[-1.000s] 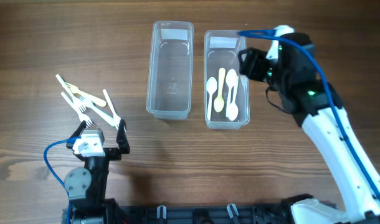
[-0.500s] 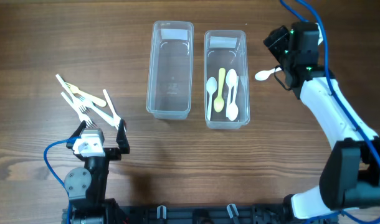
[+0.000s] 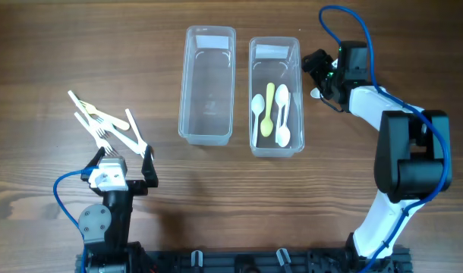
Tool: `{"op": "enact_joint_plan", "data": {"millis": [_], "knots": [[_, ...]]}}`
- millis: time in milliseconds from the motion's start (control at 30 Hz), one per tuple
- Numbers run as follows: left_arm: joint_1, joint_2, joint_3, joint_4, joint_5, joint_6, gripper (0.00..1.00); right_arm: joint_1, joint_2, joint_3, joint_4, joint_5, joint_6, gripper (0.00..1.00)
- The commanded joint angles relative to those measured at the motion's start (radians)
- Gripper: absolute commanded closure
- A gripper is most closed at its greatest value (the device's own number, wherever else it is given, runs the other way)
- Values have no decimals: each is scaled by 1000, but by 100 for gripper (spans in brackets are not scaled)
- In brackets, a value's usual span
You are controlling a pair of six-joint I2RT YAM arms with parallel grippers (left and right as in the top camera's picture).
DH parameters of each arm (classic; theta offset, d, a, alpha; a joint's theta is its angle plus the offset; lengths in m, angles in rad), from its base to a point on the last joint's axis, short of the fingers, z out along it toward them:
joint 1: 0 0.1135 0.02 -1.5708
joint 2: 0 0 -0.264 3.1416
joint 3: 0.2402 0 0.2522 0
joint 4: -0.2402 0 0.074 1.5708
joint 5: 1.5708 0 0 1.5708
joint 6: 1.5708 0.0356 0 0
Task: Pack container
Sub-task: 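Reach the right gripper to the last white spoon and grasp it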
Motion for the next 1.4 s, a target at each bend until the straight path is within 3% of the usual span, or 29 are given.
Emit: {"op": "enact_joint_plan", "data": {"millis": [0, 233, 433, 500, 567, 833, 1100, 1367], "knots": [[-6, -6, -6, 3, 2, 20, 0, 0, -12, 7, -51, -69, 19, 22], [-6, -6, -6, 3, 2, 20, 0, 0, -160, 7, -298, 197, 65, 19], [-6, -6, -6, 3, 2, 20, 0, -7, -206, 7, -425, 243, 32, 16], [-6, -6, -6, 3, 2, 20, 0, -11, -206, 7, -373, 169, -126, 16], [-6, -6, -6, 3, 2, 20, 0, -11, -206, 7, -306, 74, -169, 16], [-6, -6, -6, 3, 2, 20, 0, -11, -163, 6, -240, 79, -69, 14], [-6, -6, -6, 3, 2, 20, 0, -11, -69, 6, -225, 60, -68, 13], [-6, -6, -6, 3, 2, 20, 0, -31, -66, 6, -405, 125, 10, 15]]}}
